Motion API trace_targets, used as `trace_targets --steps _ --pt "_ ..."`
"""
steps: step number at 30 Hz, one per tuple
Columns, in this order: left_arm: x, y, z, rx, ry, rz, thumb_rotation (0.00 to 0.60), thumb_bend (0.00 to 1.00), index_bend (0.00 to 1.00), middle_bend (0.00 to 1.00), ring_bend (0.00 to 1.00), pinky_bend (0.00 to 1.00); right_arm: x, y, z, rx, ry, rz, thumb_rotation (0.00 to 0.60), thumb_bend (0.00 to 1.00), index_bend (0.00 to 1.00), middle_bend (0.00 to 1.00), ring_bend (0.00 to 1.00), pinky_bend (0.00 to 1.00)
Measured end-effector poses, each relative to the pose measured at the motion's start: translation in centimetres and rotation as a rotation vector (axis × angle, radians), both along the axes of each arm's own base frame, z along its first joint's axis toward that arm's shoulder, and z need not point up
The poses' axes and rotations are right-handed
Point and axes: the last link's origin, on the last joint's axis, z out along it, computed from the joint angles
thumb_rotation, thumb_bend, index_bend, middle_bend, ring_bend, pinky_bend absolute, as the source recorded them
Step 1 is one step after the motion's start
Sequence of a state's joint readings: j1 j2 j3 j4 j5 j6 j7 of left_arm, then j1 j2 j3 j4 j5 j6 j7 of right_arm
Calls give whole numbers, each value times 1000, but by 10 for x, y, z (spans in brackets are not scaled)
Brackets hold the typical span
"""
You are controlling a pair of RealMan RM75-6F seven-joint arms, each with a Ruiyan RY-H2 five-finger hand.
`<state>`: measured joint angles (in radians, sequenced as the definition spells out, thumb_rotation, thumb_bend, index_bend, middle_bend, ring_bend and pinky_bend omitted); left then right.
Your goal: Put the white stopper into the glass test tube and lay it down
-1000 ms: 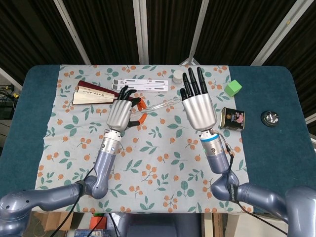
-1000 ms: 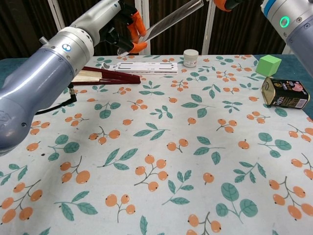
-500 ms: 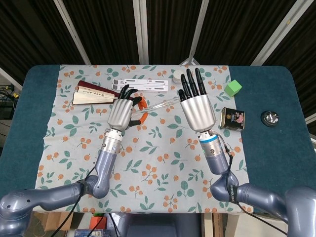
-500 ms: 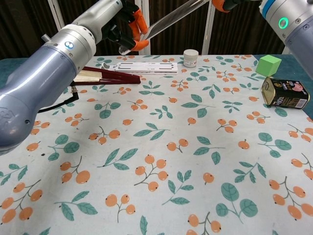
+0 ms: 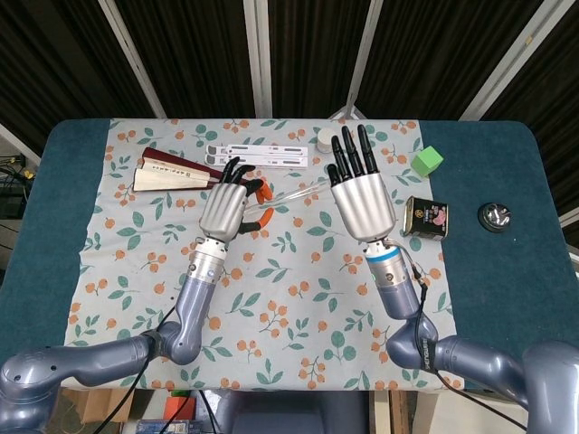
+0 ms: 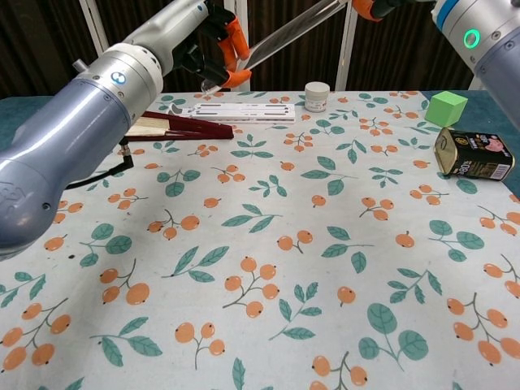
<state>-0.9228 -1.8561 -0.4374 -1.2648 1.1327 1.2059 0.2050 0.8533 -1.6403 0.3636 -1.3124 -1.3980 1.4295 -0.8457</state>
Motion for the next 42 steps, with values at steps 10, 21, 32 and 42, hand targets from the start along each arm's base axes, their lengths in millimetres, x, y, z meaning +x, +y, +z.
trace_targets --steps 10,21,32,42 --pt "5 1 0 2 -9 -4 600 601 636 657 183 0 -1 1 0 1 3 0 600 419 751 229 0 0" --pt "15 0 -3 -2 -13 -11 600 600 636 657 183 0 -1 1 0 2 5 2 600 420 750 229 0 0" --pt "19 0 -3 3 -17 -15 600 601 636 657 183 0 -1 3 0 5 9 6 600 420 737 229 0 0" --pt "22 -1 -3 8 -26 -21 600 600 637 658 183 0 -3 4 1 9 27 2 600 420 317 158 0 0"
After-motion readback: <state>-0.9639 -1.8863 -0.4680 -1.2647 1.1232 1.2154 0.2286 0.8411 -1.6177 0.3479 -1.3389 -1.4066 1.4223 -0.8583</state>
